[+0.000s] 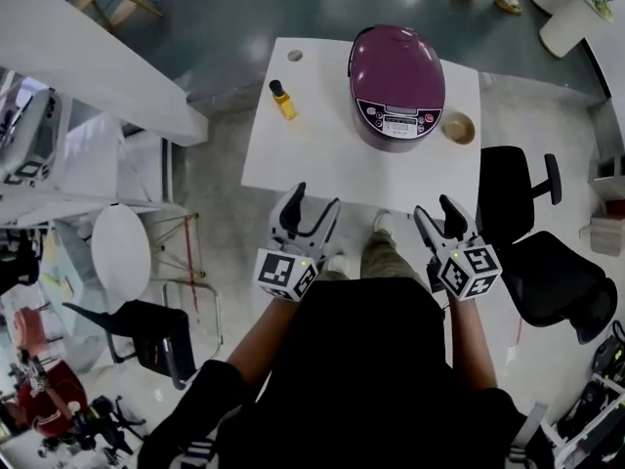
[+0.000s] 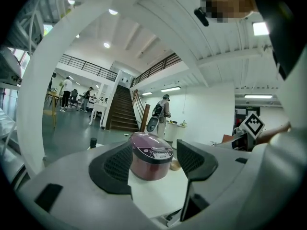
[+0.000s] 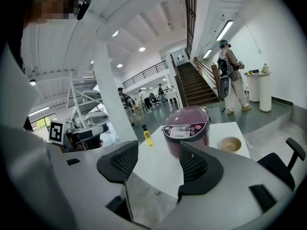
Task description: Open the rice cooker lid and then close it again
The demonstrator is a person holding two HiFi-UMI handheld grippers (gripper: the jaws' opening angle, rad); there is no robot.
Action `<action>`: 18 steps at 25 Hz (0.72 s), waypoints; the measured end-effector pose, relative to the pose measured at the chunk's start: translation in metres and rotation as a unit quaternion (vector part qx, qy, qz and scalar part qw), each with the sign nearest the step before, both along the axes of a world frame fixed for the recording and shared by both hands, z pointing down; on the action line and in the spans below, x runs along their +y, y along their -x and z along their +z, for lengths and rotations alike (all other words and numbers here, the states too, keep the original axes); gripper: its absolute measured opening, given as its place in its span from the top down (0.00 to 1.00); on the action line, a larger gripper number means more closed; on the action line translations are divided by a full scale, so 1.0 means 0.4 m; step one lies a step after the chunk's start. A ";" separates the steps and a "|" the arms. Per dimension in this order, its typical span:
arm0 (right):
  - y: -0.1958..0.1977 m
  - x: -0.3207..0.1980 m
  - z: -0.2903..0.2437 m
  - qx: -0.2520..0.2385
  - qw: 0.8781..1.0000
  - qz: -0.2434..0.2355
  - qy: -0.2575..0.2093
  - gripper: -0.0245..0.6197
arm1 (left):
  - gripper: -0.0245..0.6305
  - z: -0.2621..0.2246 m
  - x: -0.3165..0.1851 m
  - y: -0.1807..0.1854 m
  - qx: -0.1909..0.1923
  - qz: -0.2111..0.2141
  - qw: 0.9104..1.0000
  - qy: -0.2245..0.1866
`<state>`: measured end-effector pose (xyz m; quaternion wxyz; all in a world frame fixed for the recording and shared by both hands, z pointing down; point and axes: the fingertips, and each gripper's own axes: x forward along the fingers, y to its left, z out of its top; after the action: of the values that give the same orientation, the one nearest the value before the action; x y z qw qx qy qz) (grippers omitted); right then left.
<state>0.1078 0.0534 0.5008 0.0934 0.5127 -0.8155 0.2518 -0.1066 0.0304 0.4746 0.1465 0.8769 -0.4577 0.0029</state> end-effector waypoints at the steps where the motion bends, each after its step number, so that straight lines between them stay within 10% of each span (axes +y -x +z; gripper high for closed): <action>1: -0.017 -0.022 -0.002 -0.001 1.000 -0.002 -0.002 0.59 | 0.56 -0.002 -0.013 -0.017 -0.003 0.002 1.000 0.000; 18: -0.145 -0.371 -0.001 -0.029 0.997 -0.072 -0.017 0.60 | 0.56 -0.055 -0.304 -0.205 -0.032 -0.035 0.999 -0.015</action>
<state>0.1657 -0.0949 0.5005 0.0793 0.4464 -0.8569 0.2452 -0.0248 -0.0911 0.4528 0.1184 0.8618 -0.4928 0.0191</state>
